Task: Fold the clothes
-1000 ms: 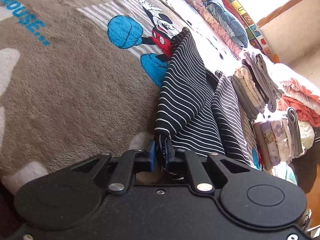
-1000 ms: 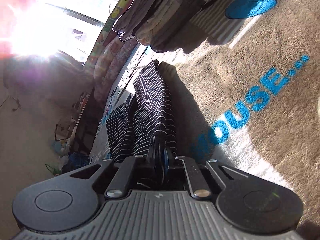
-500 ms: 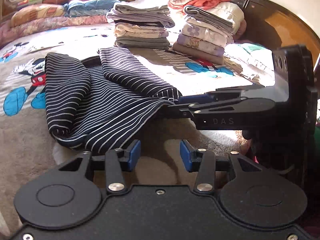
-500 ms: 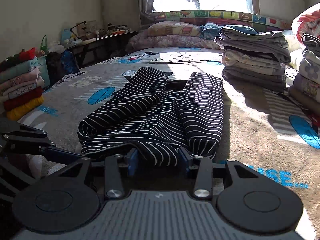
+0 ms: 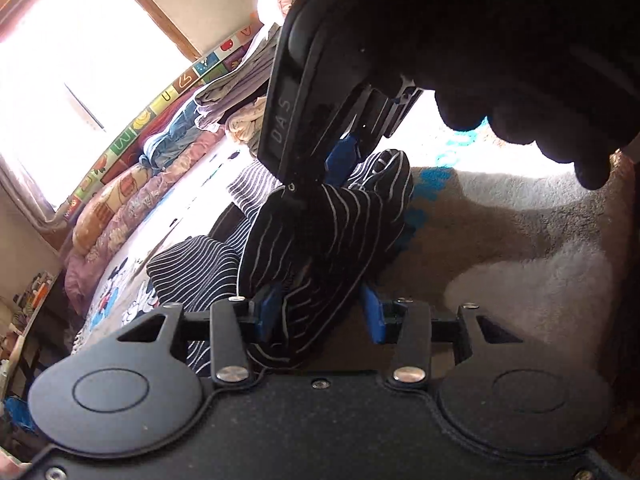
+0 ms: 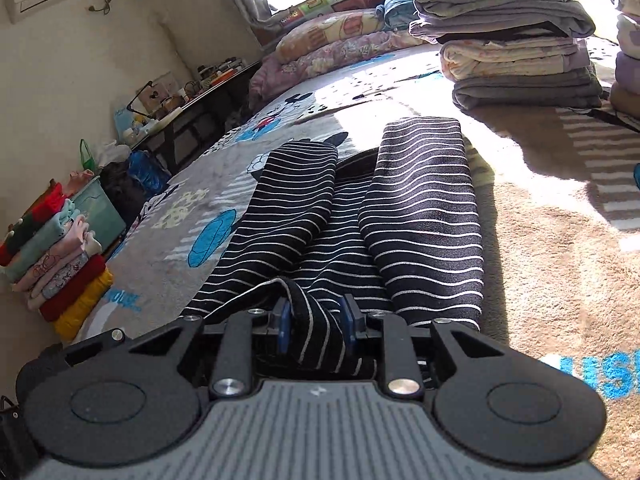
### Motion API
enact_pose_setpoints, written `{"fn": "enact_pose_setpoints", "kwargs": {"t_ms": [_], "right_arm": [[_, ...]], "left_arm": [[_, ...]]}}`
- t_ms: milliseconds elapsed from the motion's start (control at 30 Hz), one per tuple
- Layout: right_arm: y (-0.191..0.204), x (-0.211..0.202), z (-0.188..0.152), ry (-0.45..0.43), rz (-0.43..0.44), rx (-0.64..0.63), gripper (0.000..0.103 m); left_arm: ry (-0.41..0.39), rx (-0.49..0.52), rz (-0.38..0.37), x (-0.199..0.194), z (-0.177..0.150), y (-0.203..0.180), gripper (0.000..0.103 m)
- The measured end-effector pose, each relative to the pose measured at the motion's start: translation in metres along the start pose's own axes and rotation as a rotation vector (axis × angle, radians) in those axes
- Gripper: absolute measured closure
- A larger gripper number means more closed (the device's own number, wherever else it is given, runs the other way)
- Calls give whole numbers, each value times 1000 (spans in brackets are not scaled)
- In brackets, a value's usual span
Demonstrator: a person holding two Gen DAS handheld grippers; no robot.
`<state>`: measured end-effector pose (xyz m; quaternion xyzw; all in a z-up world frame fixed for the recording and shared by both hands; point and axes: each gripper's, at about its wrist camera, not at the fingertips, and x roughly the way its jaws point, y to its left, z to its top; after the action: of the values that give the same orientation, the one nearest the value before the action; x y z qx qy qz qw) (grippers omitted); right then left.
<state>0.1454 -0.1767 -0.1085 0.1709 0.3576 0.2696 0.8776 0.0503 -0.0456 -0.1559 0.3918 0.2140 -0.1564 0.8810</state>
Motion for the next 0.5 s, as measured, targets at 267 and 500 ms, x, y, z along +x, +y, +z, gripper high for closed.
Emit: {"fn": "enact_pose_setpoints", "kwargs": {"t_ms": [267, 500], "right_arm": [[-2, 6, 3, 14, 23, 23, 76], [-6, -2, -2, 17, 20, 49, 76]], "left_arm": [[186, 93, 104, 38, -8, 6, 95], [53, 157, -19, -14, -23, 15, 101]]}}
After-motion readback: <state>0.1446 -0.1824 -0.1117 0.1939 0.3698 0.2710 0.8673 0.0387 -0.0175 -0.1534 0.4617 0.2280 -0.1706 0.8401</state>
